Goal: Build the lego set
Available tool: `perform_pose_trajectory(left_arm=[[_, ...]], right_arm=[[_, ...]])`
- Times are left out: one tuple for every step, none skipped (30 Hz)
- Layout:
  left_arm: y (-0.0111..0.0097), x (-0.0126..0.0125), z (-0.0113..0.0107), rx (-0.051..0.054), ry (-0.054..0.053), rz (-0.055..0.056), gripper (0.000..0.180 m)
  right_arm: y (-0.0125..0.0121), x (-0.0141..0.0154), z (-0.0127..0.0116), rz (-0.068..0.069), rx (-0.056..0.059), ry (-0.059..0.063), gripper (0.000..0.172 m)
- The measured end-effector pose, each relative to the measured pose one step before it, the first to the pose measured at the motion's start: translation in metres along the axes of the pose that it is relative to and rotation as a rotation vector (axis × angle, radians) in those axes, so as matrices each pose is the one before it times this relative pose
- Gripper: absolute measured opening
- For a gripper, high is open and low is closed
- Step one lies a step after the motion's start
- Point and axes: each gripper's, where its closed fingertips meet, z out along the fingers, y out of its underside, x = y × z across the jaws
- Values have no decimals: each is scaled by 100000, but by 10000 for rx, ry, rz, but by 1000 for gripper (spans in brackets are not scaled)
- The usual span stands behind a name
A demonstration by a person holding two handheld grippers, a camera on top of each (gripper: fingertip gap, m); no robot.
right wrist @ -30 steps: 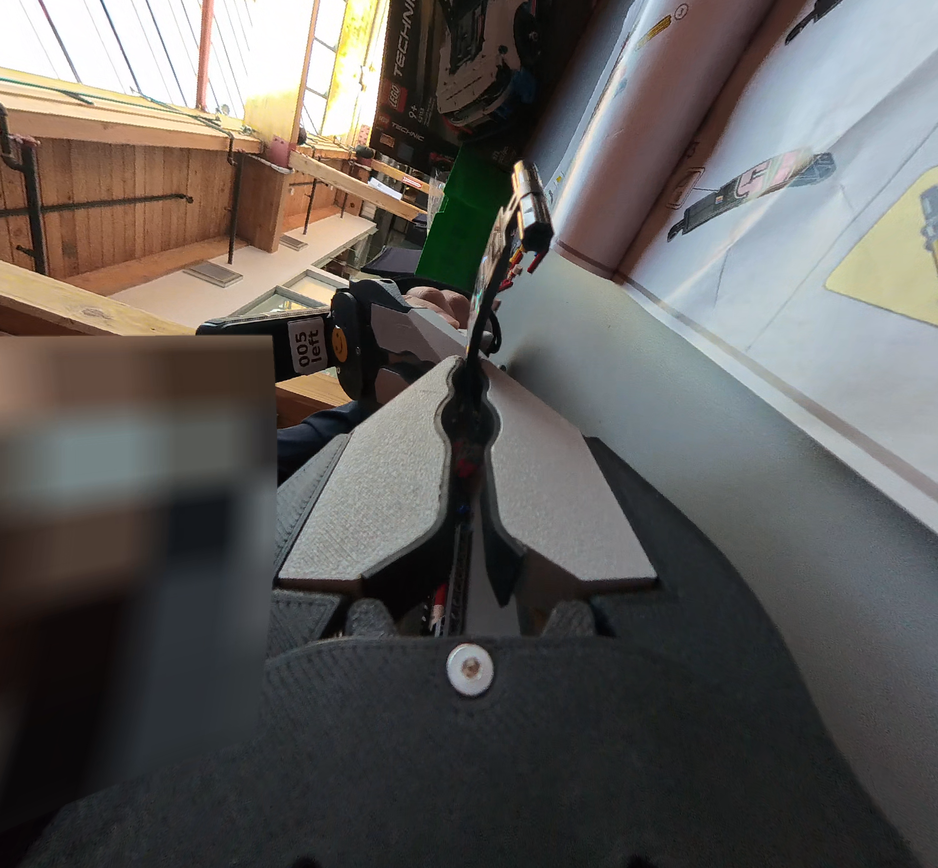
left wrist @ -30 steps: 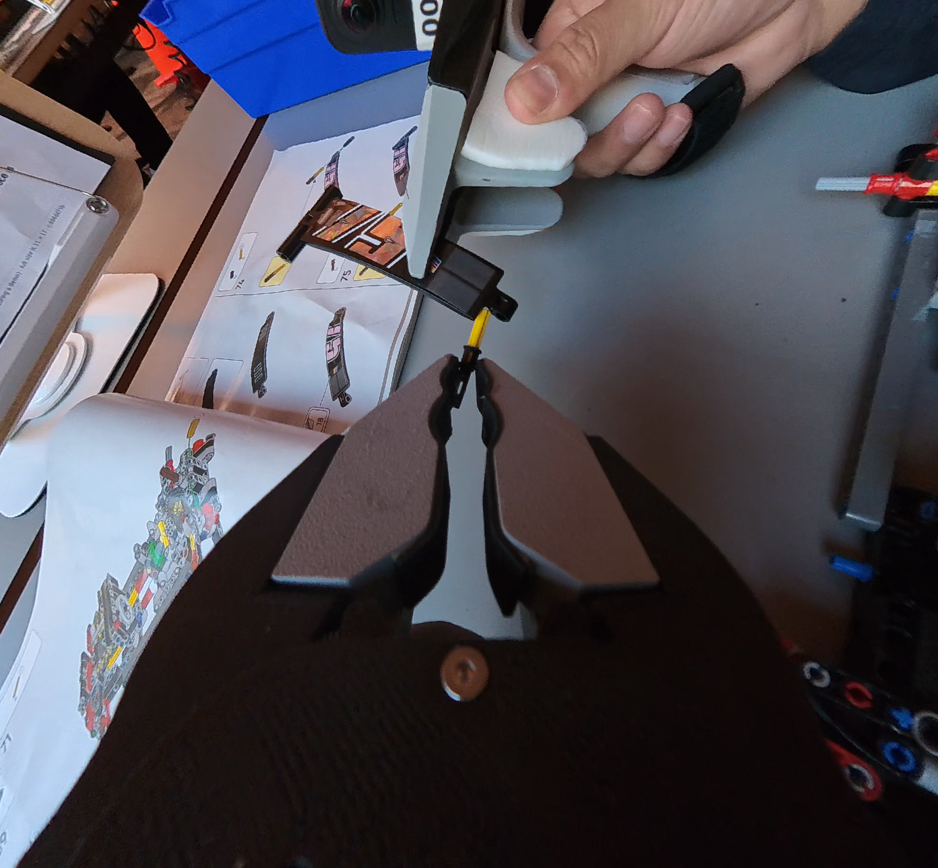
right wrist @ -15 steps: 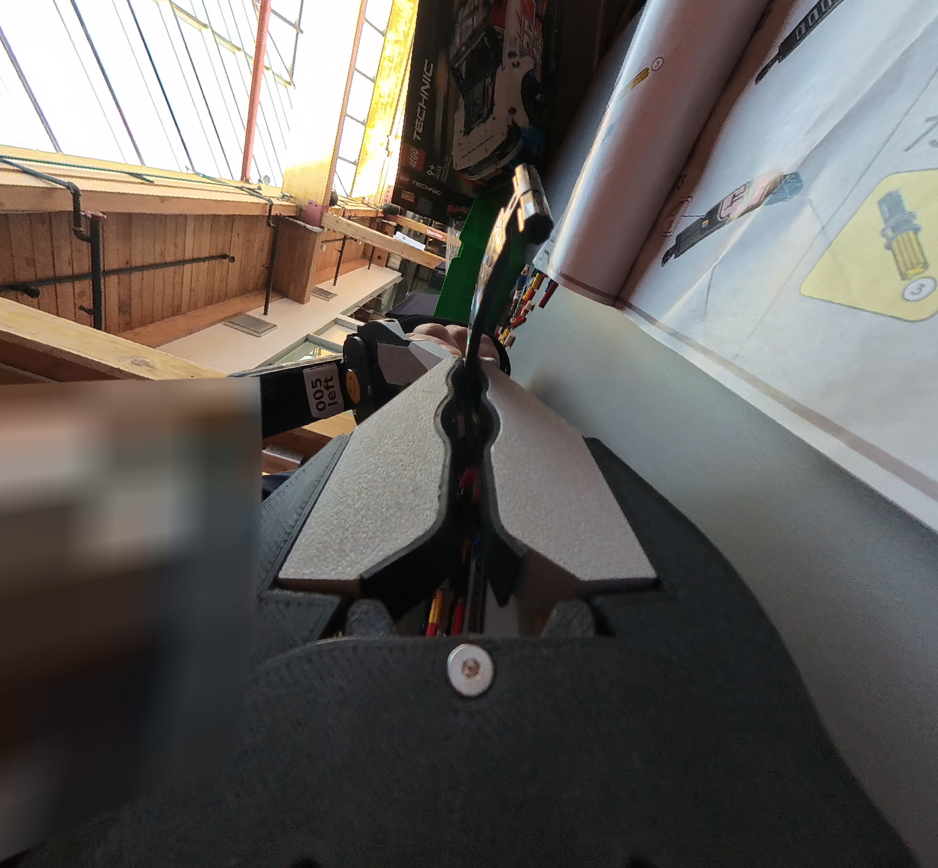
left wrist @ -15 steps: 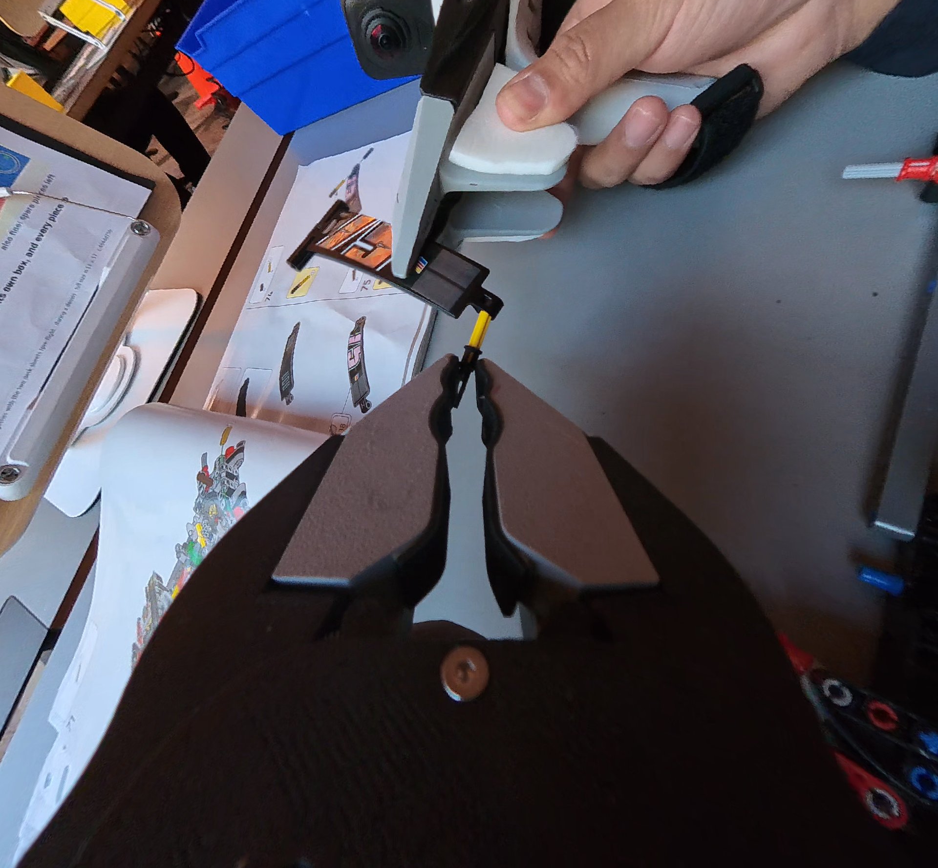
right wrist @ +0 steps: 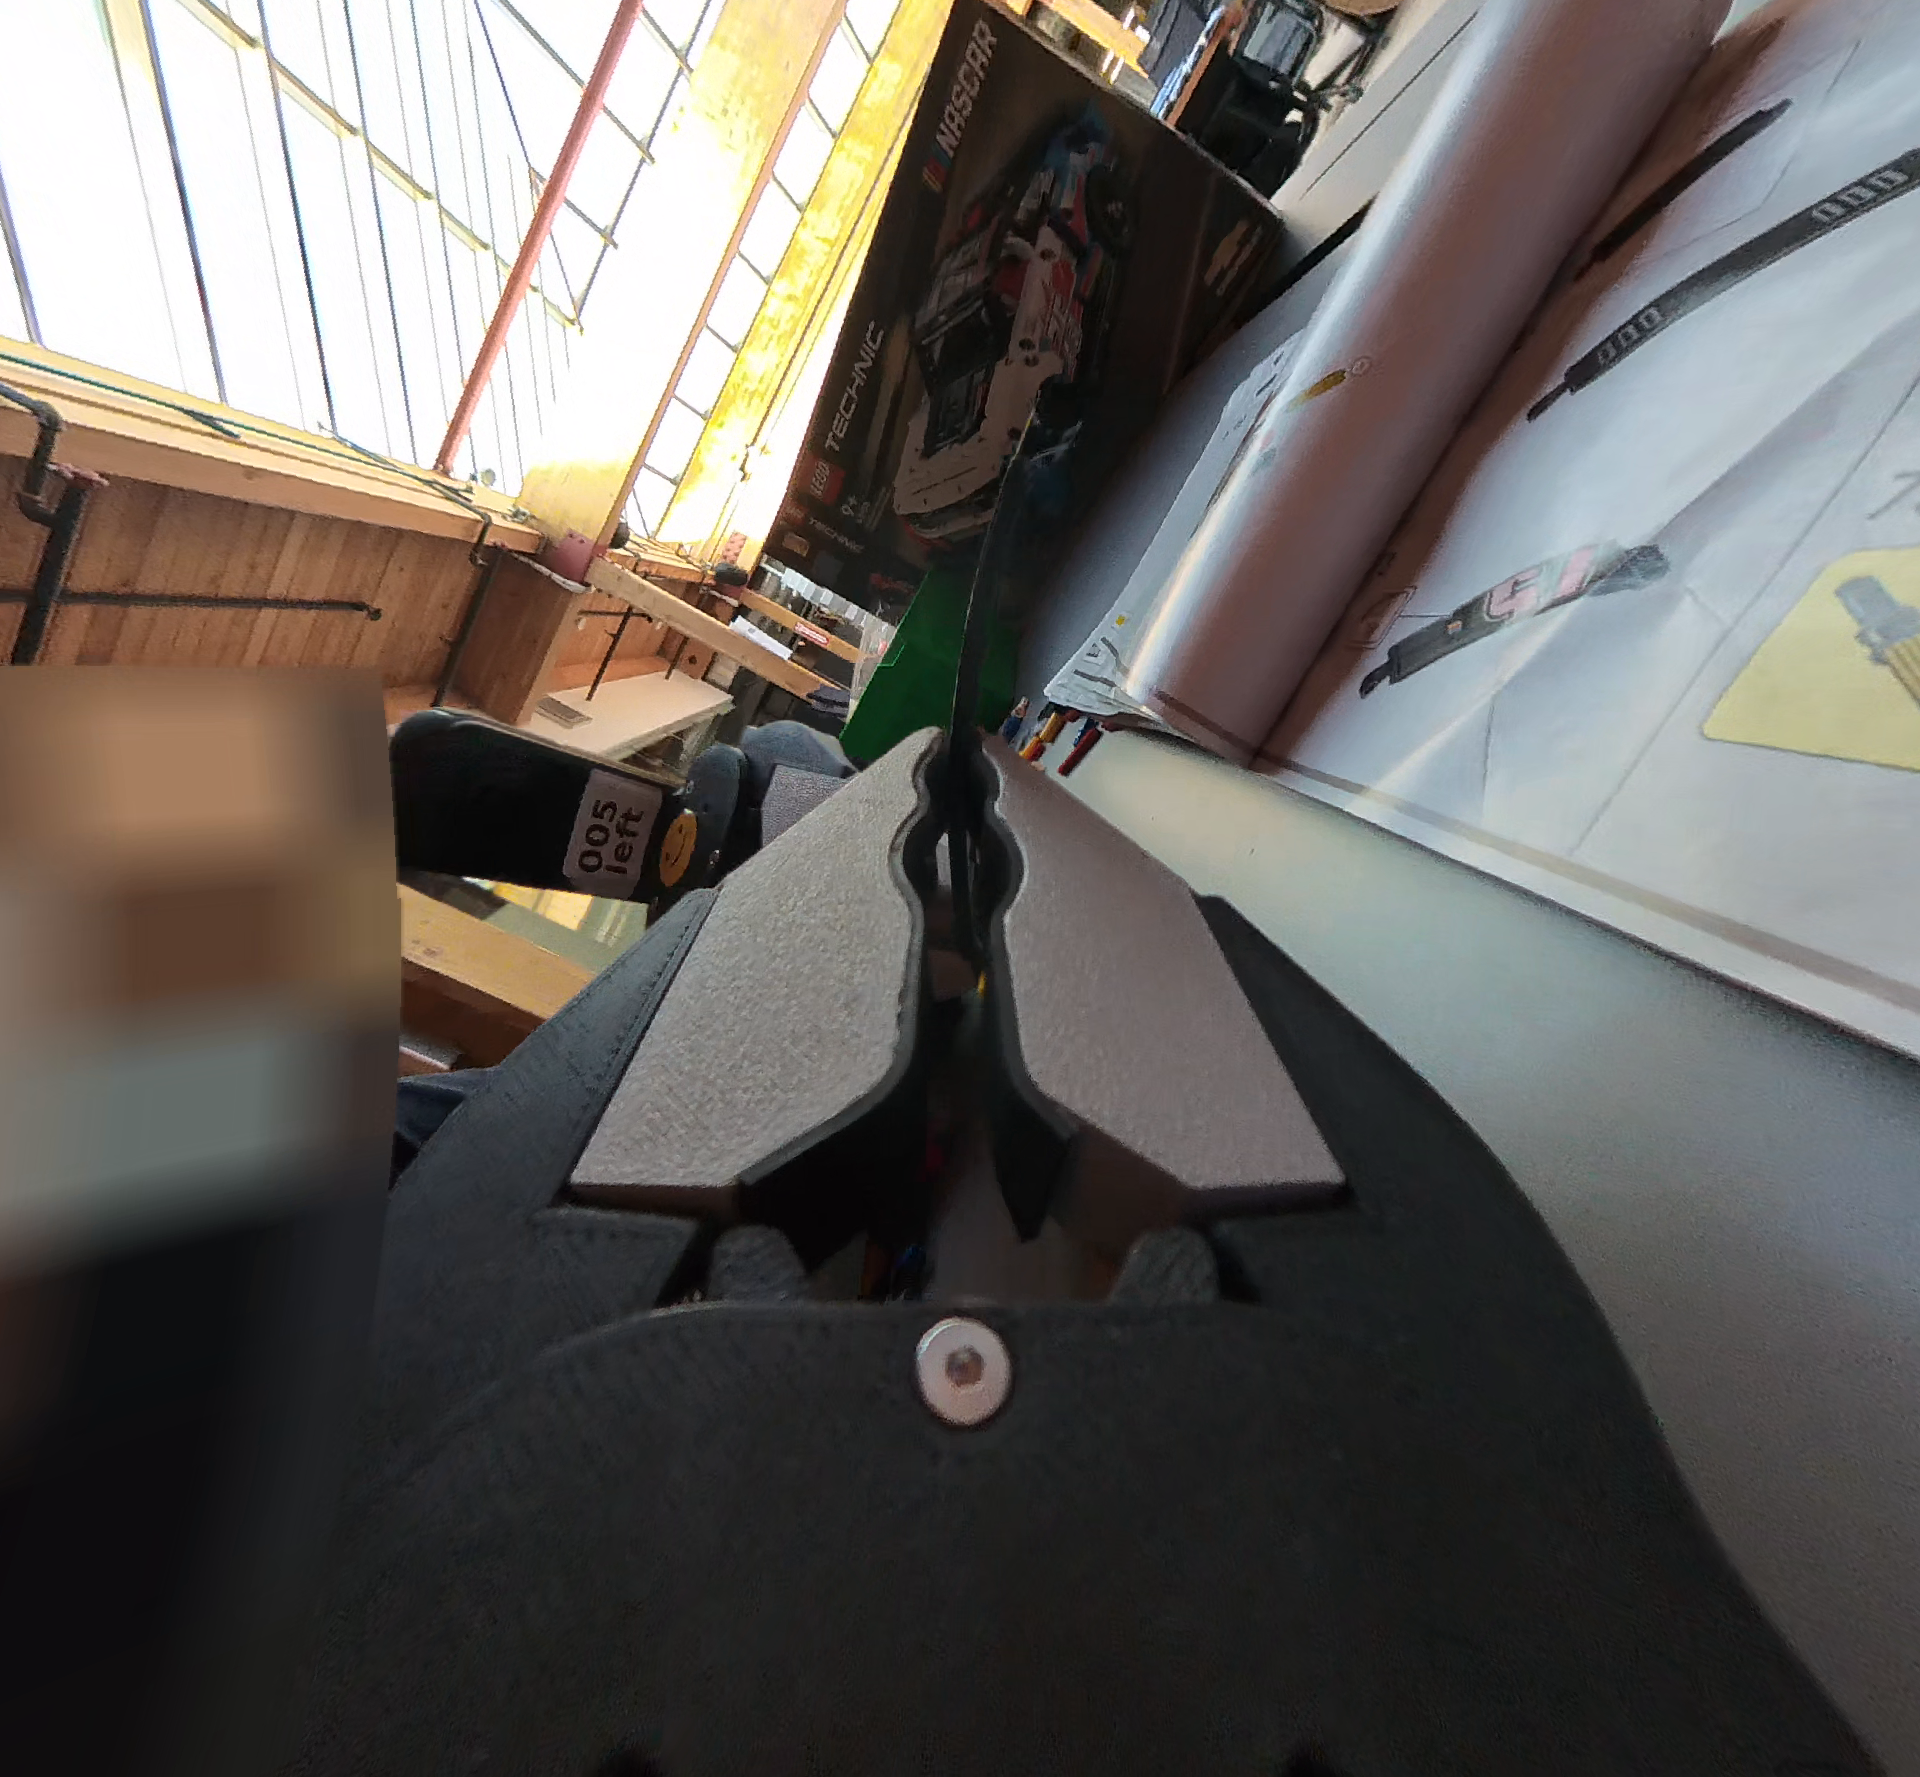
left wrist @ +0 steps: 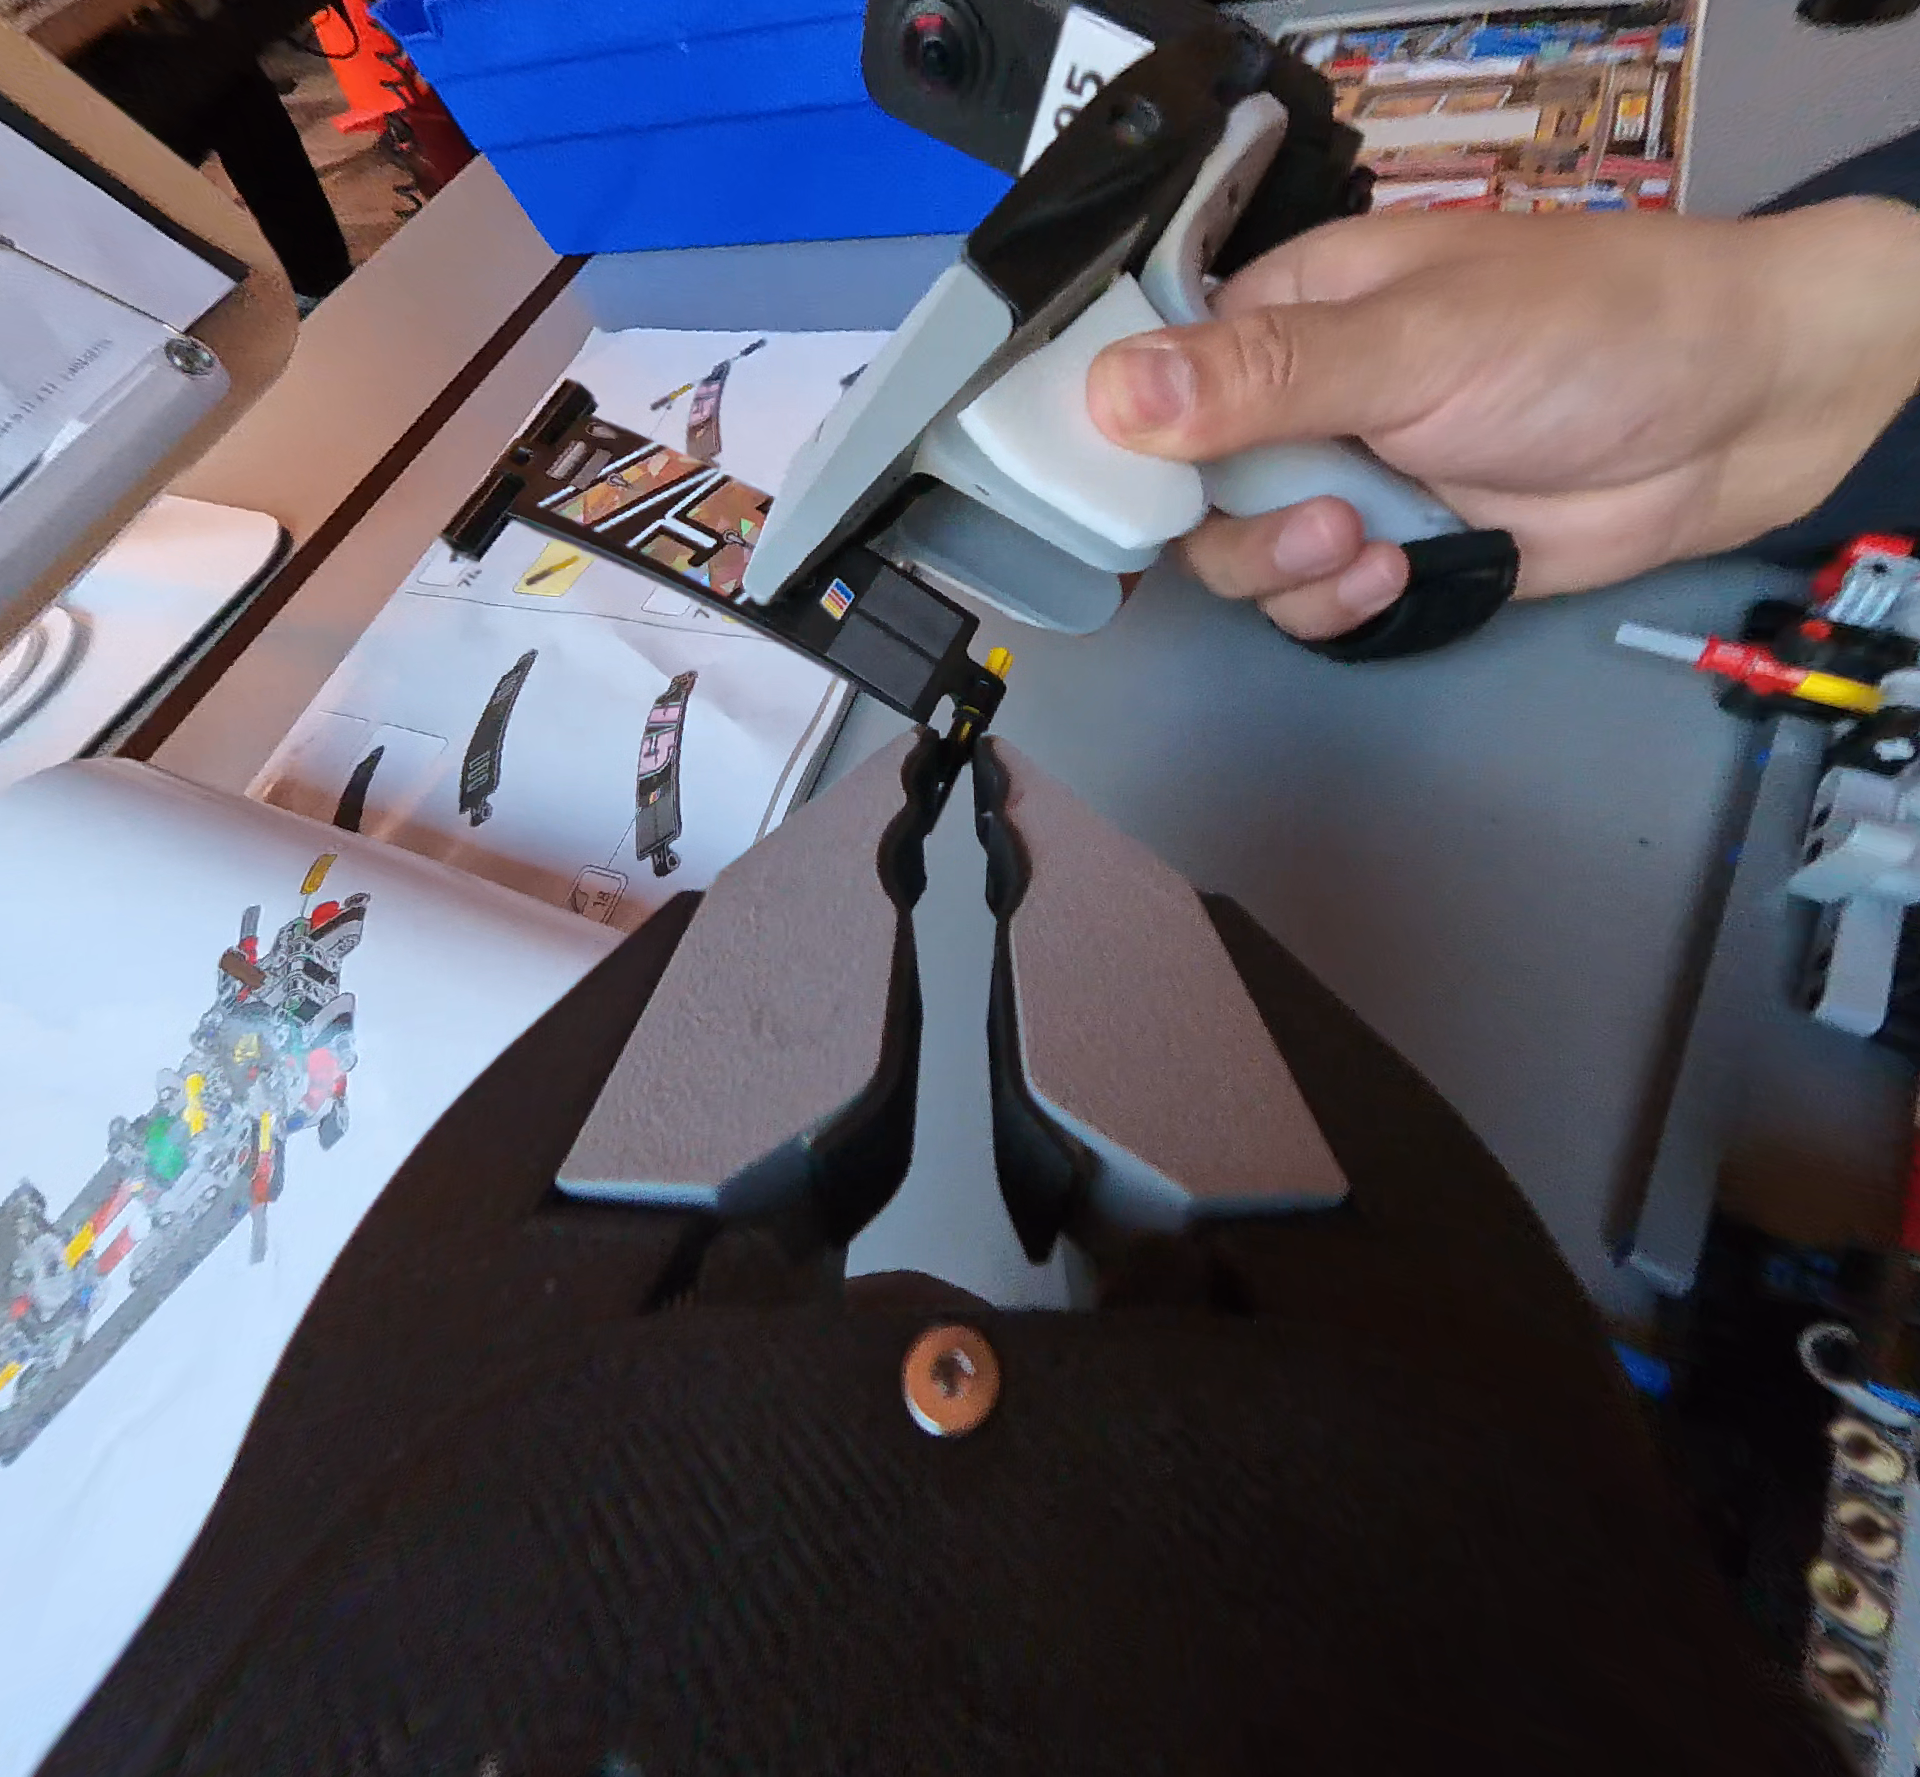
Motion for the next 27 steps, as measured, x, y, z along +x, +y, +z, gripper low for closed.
perform_pose_trajectory(left_arm=[[-133, -95, 66, 120, 14, -62, 3], [-49, -52, 54, 34, -16, 30, 3], [-73, 17, 34, 54, -20, 1, 3], [-86, -4, 33, 52, -41, 13, 3], [27, -36, 22, -13, -26, 55, 3], [104, 44, 18, -27, 30, 35, 3], [126, 68, 24, -8, 89, -11, 3], [83, 34, -5, 21, 79, -27, 3], [-36, 34, -17, 42, 53, -7, 3], [-98, -45, -44, 48, 12, 26, 3], [-184, -57, -85, 98, -8, 42, 3], [-208, 3, -121, 90, -14, 33, 3], [-229, 67, -85, 125, 86, -5, 3], [-174, 140, -70, 135, 88, -87, 3], [-120, 99, -72, 132, 76, -103, 3], [-198, 168, -76, 221, 147, -164, 3], [-193, 227, -193, 223, 169, -247, 3], [-232, -17, -174, 228, 130, -279, 3], [-260, 23, -195, 243, 184, -303, 3], [-403, 74, -300, 337, 285, -323, 3], [-550, 259, -256, 434, 365, -358, 3], [-579, 366, -237, 447, 420, -364, 3], [-564, 445, -217, 407, 467, -327, 3], [-540, 481, -184, 399, 473, -302, 4], [-502, 445, -164, 357, 427, -289, 4], [-421, 189, -256, 336, 291, -286, 4], [-527, 229, -248, 346, 287, -337, 3]], right_arm=[[-153, 19, -81, 155, 92, -91, 0], [-55, 47, -61, 215, -8, -96, 0], [-58, 10, -54, 138, -4, -68, 0], [-45, -18, -37, -15, 29, -15, 0], [36, -7, 32, -70, -38, 19, 0], [122, 38, 92, -14, -116, 9, 0], [160, 35, 102, 124, -171, -55, 0], [125, -34, 68, 234, -156, -158, 0], [43, 27, 24, 270, -100, -132, 0], [102, 74, 7, 228, -176, -72, 0], [248, 112, 59, 136, -317, 12, 1], [357, 306, 94, 41, -396, 207, 9], [452, 445, 129, -46, -460, 369, 17], [377, 197, 117, -185, -377, 290, 21], [264, -3, 81, -227, -289, 250, 26], [197, -257, 30, -281, -265, 171, 26], [121, -458, 11, -361, -221, 108, 25], [197, -438, -32, -299, -288, 157, 27], [183, -386, -102, -215, -283, 158, 31], [77, -427, -182, -143, -187, 68, 35], [-2, -526, -264, -75, -96, -65, 37], [-55, -529, -302, -23, -51, -144, 40], [-13, -491, -316, -9, -67, -168, 45], [97, -614, -347, -37, -141, -246, 48], [251, -780, -354, -68, -242, -352, 47], [500, -778, -367, -79, -391, -312, 45], [563, -603, -402, -146, -407, -152, 45]])
